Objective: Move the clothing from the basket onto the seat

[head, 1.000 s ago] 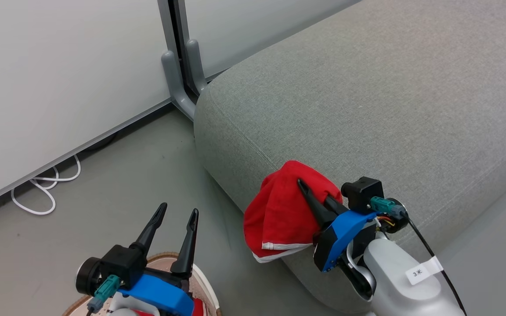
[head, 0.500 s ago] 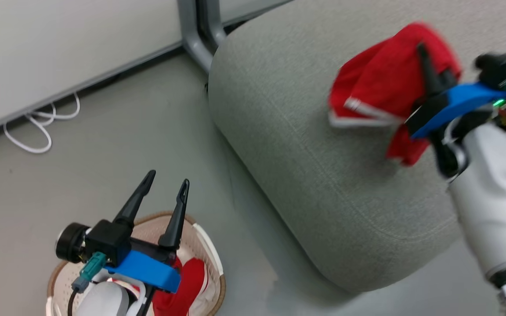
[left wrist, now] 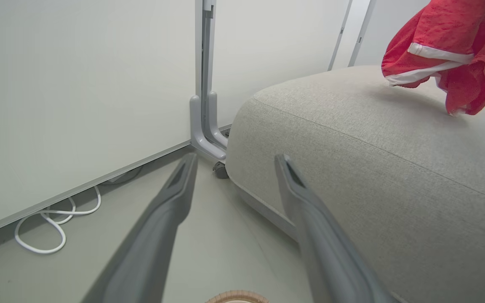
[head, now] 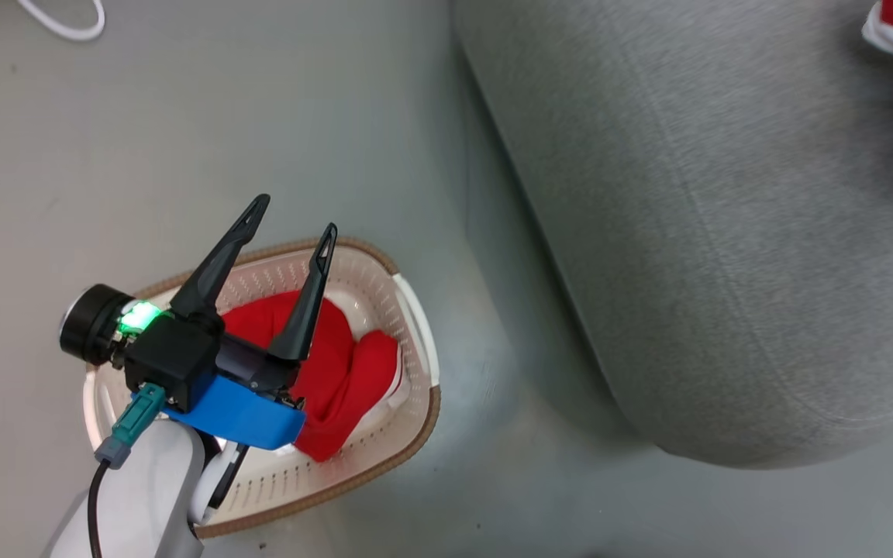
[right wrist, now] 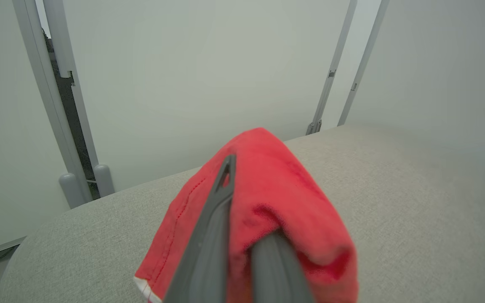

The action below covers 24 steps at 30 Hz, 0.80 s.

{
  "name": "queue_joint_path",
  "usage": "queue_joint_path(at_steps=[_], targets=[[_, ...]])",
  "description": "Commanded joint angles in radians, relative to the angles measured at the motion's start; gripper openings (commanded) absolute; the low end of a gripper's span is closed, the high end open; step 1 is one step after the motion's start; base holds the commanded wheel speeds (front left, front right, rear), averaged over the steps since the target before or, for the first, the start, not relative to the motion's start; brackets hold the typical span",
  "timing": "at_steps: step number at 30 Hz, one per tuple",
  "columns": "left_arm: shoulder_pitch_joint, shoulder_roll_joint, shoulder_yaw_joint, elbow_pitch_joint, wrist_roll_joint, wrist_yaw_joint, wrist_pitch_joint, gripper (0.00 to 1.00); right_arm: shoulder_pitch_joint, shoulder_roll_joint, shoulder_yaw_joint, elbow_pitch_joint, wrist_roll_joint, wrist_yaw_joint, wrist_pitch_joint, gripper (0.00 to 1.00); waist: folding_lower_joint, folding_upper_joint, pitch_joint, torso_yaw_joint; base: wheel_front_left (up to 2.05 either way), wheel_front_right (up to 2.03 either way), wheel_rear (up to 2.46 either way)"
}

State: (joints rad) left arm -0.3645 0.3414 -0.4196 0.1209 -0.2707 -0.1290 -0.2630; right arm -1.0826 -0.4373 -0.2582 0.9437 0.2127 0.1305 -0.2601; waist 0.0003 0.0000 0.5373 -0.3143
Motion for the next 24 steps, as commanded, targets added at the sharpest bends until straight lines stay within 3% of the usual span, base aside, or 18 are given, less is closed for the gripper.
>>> queue_joint_path(at_steps=[1,6,14,15,16,17,18,24], targets=[[-0.026,0.007,0.004,-0.016,0.01,-0.002,-0.003,1.0,0.013,0.007,-0.047,-0.026,-0.018,0.0,-0.006,0.0,-0.0003,0.0,0.108,0.06,0.0,0.0,0.0],[-0.05,0.001,-0.005,-0.03,0.014,-0.002,-0.003,1.0,0.07,0.061,-0.128,-0.071,-0.088,0.0,-0.006,0.0,-0.0003,0.0,0.14,0.065,0.0,0.0,0.0],[-0.053,-0.01,-0.012,-0.022,0.006,-0.002,-0.003,1.0,0.11,0.112,-0.175,-0.08,-0.156,0.0,-0.007,0.0,-0.0003,0.0,0.111,0.069,0.0,0.0,0.0],[-0.053,-0.013,-0.012,-0.021,0.005,-0.002,-0.003,1.0,0.114,0.113,-0.18,-0.078,-0.162,0.0,-0.007,0.12,-0.0003,0.0,0.104,0.07,0.0,0.0,0.0],[-0.051,-0.016,-0.013,-0.02,0.003,-0.002,-0.003,1.0,0.114,0.108,-0.183,-0.077,-0.169,0.0,-0.007,0.39,-0.0003,0.0,0.096,0.072,0.0,0.0,0.0],[-0.049,-0.019,-0.013,-0.018,0.002,-0.002,-0.003,1.0,0.116,0.107,-0.185,-0.079,-0.177,0.0,-0.007,0.56,-0.0003,0.0,0.088,0.074,0.0,0.0,0.0],[-0.046,-0.024,-0.012,-0.016,0.001,-0.002,-0.003,1.0,0.121,0.105,-0.186,-0.08,-0.185,0.0,-0.007,0.98,-0.0003,0.0,0.078,0.075,0.0,0.0,0.0],[-0.022,-0.056,-0.013,0.005,-0.01,-0.002,-0.003,1.0,0.165,0.114,-0.184,-0.088,-0.216,0.0,-0.007,1.0,-0.0003,0.0,0.005,0.088,0.0,0.0,0.0]])
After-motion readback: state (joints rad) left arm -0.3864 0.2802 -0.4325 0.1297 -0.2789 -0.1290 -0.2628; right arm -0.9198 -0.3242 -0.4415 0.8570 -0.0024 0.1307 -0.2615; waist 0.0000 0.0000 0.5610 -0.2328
